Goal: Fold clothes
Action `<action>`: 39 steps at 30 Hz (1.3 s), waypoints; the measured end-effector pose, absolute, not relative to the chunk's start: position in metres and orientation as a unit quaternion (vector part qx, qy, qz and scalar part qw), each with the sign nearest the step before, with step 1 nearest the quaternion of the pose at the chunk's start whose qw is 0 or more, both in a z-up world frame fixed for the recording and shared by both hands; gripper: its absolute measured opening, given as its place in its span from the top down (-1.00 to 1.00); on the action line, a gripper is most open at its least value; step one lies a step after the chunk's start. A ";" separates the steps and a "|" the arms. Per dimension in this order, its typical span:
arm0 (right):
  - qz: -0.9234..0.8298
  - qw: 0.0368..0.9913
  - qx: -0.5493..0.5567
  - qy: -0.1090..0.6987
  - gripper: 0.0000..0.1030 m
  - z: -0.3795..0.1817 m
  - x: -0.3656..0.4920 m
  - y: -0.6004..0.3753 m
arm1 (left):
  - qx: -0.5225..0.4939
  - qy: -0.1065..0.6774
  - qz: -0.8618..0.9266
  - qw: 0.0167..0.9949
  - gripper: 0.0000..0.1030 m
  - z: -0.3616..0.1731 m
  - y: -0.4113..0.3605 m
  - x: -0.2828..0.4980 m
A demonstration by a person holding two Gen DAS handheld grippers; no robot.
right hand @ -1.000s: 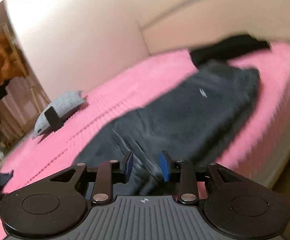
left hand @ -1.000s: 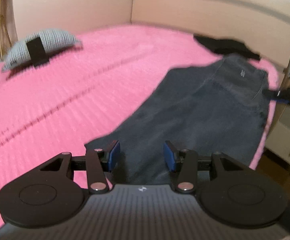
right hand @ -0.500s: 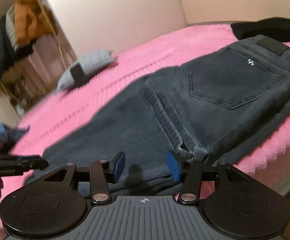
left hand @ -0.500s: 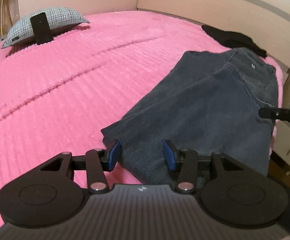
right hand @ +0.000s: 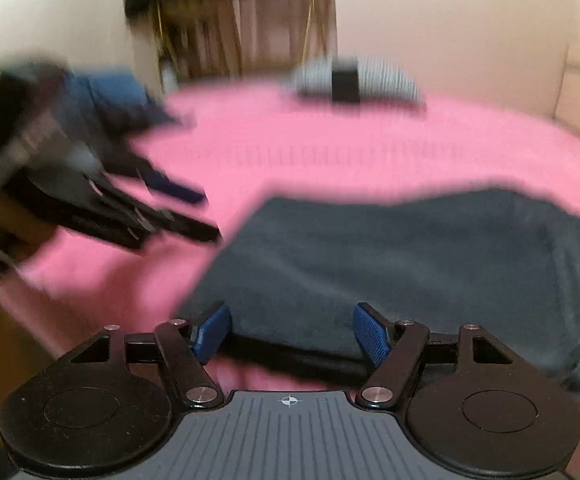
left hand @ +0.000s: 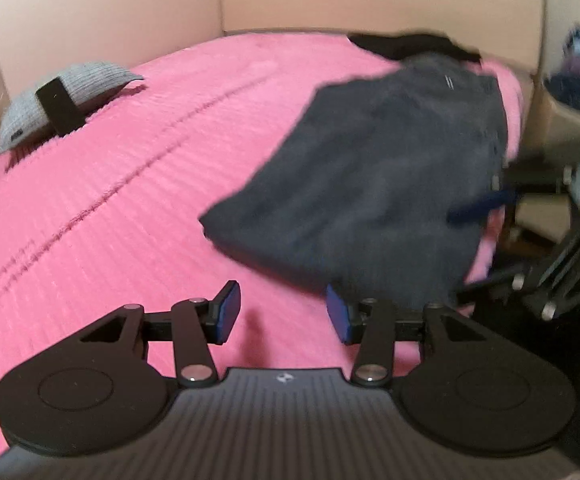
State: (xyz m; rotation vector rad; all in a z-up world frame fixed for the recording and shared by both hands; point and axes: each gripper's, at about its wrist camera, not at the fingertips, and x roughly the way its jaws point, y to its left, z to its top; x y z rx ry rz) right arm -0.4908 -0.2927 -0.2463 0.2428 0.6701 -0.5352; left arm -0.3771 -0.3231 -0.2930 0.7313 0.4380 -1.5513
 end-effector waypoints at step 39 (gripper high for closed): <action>-0.233 0.909 0.044 0.342 -0.36 -0.224 -0.468 -0.271 | 0.048 0.479 -0.644 0.594 0.42 -0.302 -0.379 -0.261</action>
